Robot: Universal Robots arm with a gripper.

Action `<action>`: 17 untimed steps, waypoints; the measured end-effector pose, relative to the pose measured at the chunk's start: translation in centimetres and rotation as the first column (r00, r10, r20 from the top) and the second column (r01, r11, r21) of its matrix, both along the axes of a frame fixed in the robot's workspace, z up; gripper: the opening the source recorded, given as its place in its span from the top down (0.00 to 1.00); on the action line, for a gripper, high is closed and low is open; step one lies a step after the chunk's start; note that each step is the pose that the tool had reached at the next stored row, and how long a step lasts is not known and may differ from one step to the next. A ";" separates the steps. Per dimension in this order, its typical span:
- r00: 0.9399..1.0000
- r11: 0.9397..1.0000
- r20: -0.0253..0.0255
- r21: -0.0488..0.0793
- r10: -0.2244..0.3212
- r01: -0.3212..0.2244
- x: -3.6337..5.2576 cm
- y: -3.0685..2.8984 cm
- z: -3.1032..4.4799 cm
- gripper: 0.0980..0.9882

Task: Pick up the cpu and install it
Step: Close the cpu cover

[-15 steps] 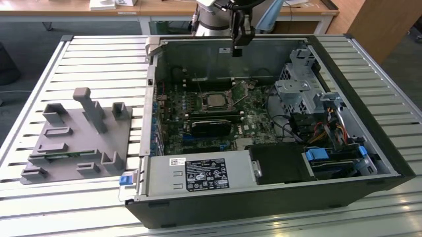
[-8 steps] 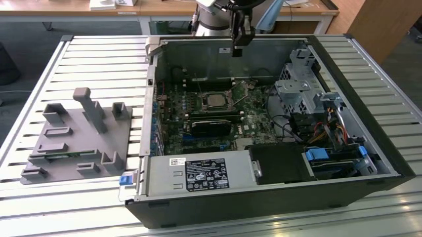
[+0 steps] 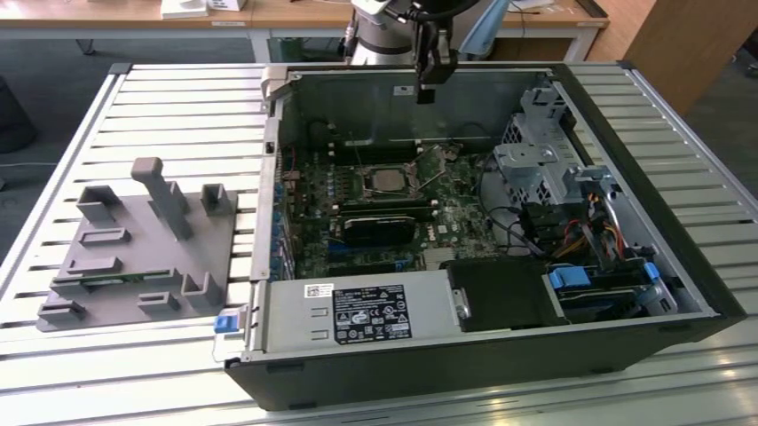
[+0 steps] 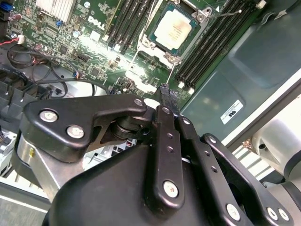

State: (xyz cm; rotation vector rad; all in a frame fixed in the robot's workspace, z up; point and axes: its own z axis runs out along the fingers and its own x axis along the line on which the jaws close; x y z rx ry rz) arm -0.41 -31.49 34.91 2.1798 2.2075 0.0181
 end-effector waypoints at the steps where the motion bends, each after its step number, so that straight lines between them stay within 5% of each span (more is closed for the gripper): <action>1: 1.000 1.000 0.000 0.000 0.000 0.000 0.00 0.00 -0.02 0.99; 17: 1.000 1.000 0.000 0.000 0.000 0.000 0.00 0.00 -0.44 0.99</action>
